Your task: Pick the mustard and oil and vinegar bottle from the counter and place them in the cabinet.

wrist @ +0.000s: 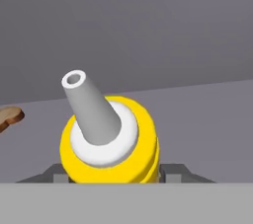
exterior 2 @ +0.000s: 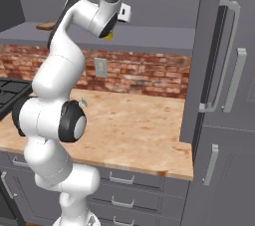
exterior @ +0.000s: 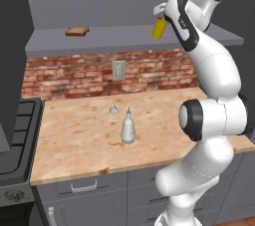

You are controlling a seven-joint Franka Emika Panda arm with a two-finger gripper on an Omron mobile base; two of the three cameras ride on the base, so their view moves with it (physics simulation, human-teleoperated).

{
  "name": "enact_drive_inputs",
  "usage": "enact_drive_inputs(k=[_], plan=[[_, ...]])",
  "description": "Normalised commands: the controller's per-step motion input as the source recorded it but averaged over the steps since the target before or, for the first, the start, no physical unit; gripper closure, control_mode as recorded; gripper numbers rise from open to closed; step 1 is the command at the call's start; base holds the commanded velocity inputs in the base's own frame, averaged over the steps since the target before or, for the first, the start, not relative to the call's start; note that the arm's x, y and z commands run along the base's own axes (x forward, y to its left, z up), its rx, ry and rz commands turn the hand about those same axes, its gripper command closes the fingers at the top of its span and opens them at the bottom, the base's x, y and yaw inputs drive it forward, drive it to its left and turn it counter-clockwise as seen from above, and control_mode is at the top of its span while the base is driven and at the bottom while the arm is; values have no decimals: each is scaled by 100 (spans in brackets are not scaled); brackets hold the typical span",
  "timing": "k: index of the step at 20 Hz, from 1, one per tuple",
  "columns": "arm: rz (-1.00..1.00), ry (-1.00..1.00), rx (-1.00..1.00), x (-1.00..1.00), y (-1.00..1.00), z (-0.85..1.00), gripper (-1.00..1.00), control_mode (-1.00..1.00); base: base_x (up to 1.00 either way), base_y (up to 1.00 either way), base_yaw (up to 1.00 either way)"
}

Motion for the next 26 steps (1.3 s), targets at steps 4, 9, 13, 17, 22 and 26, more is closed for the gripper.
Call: enact_drive_inputs(k=[4, 9, 13, 17, 22, 26], plan=[[0, 0, 0, 0, 0, 0, -100, -100, 0, 0, 0], [0, -1, 0, 0, 0, 0, -100, -100, 0, 0, 0], [0, -1, 0, 0, 0, 0, -100, -100, 0, 0, 0], [0, -3, 0, 7, 1, 0, -100, -100, 0, 0, 0], [0, -4, 0, 5, 5, 0, -100, -100, 0, 0, 0], [0, -12, 0, 0, 7, 0, -100, -100, 0, 0, 0]])
